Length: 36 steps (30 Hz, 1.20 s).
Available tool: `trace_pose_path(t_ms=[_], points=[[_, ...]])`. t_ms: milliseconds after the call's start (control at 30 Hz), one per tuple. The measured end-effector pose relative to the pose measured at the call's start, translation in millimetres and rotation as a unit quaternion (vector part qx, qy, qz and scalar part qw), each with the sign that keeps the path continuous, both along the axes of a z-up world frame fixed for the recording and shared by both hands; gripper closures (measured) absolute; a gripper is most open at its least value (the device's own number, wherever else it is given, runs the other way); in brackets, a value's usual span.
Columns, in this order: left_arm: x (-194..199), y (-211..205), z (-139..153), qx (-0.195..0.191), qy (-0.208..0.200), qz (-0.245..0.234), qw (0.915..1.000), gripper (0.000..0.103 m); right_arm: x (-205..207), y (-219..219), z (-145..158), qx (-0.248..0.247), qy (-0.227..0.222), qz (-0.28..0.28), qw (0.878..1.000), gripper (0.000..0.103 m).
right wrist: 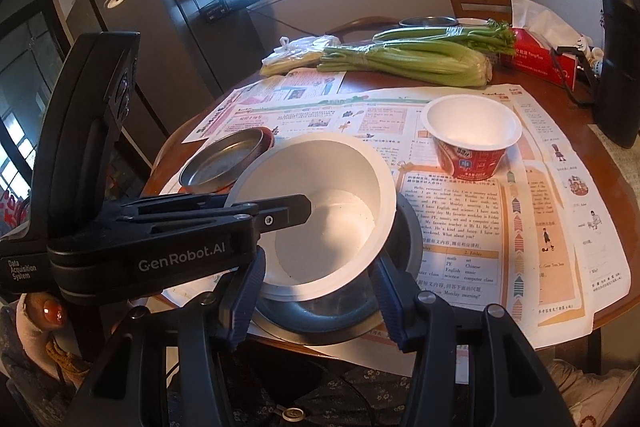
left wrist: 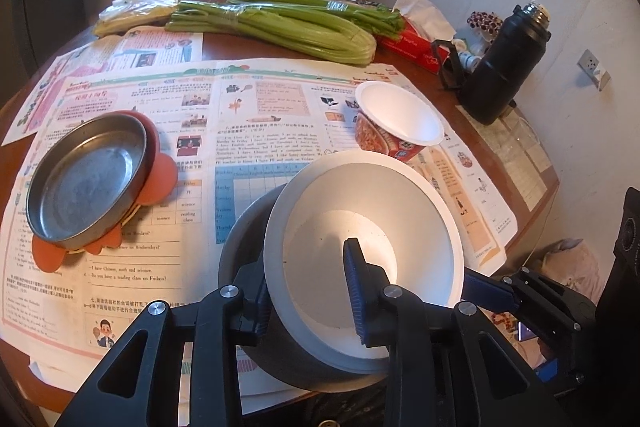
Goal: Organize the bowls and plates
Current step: 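Lower the white foam bowl into the steel bowl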
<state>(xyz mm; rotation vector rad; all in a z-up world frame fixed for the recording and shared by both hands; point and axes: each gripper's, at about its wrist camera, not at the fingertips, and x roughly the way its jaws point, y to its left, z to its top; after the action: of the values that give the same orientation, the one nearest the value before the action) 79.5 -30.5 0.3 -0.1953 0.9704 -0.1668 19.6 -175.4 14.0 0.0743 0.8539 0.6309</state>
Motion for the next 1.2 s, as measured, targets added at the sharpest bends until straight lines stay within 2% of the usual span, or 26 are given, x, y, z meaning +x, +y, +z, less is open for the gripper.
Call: trace_pose_path(t_ms=[567, 1200], points=[[8, -1, -17, 0.013, 0.020, 0.002, 0.9997, 0.071, 9, 3, -18, -0.007, 0.018, 0.002, 1.000, 0.049], [11, 4, -21, 0.019, 0.024, 0.012, 0.9995, 0.071, 11, 7, -26, -0.029, 0.007, -0.011, 1.000, 0.049]])
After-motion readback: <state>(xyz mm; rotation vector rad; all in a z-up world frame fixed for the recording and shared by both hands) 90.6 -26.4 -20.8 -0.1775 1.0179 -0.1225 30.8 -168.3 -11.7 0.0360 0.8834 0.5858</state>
